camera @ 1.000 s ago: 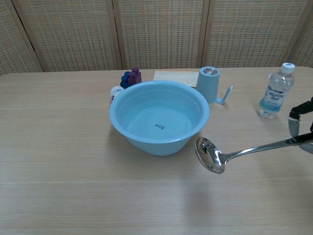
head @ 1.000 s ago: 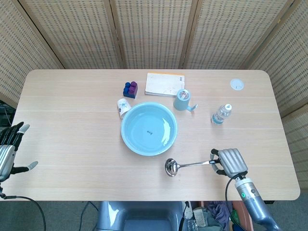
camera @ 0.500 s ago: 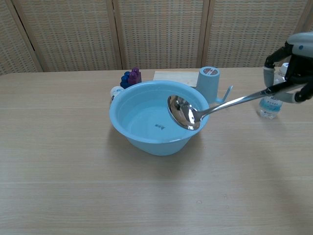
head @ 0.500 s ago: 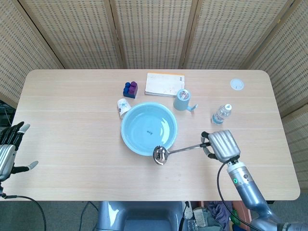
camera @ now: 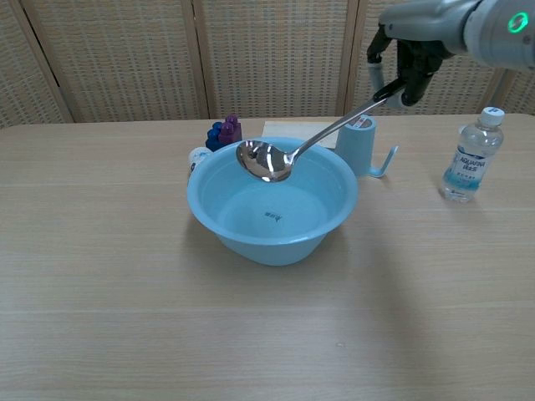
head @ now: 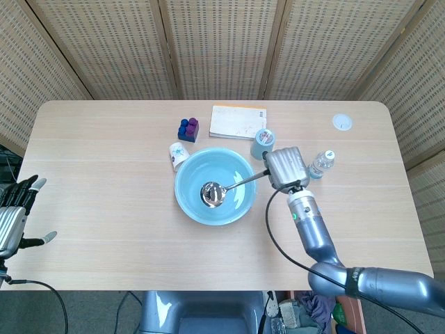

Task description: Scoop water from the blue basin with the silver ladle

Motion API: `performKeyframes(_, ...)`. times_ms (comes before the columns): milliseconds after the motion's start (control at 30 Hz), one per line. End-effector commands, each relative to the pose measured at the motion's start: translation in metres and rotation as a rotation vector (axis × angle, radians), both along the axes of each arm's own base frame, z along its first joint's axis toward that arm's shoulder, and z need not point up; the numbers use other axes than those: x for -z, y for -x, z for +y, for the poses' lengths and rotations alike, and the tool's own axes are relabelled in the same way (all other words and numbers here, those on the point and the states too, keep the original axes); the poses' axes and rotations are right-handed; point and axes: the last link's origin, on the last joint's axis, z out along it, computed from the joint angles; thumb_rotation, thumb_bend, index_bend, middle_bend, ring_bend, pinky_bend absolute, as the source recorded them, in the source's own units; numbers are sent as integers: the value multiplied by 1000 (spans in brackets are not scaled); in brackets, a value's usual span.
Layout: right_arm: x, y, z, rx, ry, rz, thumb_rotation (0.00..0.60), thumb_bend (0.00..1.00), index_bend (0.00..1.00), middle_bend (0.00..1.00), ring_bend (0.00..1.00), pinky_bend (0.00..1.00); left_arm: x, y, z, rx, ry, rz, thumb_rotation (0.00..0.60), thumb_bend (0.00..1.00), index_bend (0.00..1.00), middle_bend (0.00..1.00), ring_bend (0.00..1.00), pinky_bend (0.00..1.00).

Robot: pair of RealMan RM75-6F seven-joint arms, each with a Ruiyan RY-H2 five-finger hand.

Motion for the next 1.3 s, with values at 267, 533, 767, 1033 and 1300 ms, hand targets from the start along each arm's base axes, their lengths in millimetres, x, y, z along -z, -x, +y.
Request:
performKeyframes(267,49,-32,-35,22,65,121,600,730,768,965,1000,1000,0,3,3,-15,9,-9,600,0,0,0,0,0)
performKeyframes(533,76,-34,-51,39,96,198,600,733,770,965,1000,1000,-1,7,7,-35,17,-18,600,0,0,0,0,0)
performKeyframes(767,95,-34,-51,19,90,216,600,736,771,966,1000,1000,-2,9,10,-45,17,-24,600,0,0,0,0,0)
performKeyframes(1033,105,-35,-55,-50,127,281,600,744,774,969,1000,1000,-3,9,9,-47,13,-25,600,0,0,0,0,0)
performKeyframes(1300,116,-28,-57,-105,136,362,600,758,781,975,1000,1000,-3,11,12,-56,16,-28,600,0,0,0,0,0)
